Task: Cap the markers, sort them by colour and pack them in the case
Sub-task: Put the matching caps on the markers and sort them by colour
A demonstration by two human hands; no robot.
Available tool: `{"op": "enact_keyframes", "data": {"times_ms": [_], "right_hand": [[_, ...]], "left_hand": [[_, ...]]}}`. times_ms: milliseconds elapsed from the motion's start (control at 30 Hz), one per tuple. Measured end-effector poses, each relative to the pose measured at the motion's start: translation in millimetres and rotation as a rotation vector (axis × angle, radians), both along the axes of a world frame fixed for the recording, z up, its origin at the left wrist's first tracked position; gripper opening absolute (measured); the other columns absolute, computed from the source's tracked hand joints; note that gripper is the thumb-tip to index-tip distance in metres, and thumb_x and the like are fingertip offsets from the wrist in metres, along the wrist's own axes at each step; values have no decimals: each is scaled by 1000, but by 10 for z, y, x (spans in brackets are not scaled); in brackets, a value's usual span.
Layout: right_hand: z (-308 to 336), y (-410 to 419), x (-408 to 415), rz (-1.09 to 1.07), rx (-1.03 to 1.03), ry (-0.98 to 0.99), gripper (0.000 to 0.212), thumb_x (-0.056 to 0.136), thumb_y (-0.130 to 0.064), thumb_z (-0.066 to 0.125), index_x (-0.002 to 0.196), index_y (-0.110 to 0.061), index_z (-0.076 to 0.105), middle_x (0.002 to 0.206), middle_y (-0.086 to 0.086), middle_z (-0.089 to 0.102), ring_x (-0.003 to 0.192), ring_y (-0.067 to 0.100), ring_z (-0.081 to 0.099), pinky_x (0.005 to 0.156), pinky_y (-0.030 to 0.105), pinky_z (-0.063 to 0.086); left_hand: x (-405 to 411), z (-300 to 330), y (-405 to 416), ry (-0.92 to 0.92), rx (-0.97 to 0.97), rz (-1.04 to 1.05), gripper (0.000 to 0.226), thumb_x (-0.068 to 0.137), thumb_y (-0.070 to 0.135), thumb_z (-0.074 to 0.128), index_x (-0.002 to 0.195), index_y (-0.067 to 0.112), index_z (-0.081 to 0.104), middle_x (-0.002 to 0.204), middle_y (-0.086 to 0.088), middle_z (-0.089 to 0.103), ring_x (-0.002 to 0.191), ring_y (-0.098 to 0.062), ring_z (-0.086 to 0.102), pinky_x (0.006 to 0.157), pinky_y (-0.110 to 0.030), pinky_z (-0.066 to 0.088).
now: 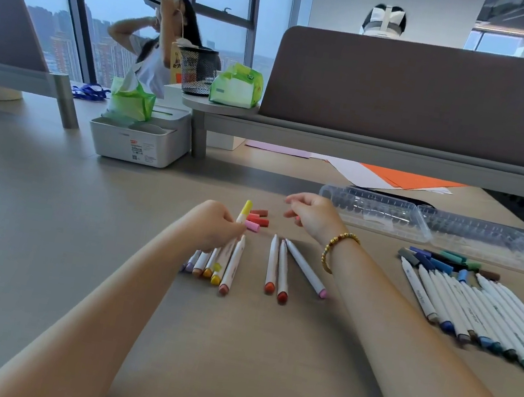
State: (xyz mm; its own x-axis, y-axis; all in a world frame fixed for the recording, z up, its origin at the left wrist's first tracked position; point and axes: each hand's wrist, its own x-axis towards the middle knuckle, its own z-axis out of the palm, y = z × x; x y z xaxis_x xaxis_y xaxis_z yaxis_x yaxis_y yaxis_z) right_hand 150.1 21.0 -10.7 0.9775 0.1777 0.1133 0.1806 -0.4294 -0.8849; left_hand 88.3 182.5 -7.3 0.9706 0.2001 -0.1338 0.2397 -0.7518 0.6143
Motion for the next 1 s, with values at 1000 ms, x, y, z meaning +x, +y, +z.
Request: {"op": "enact_keyframes", "data": {"times_ms": [1000], "right_hand": [[51, -232, 72, -112, -48, 56, 29, 99, -7, 36, 115, -4, 59, 93, 5, 59, 70, 6, 48, 67, 15, 42]], "left_hand": [[0, -172, -139, -124, 515, -228, 29, 88, 49, 53, 85, 21, 58, 90, 8, 50, 86, -11, 48, 76, -24, 39]]}}
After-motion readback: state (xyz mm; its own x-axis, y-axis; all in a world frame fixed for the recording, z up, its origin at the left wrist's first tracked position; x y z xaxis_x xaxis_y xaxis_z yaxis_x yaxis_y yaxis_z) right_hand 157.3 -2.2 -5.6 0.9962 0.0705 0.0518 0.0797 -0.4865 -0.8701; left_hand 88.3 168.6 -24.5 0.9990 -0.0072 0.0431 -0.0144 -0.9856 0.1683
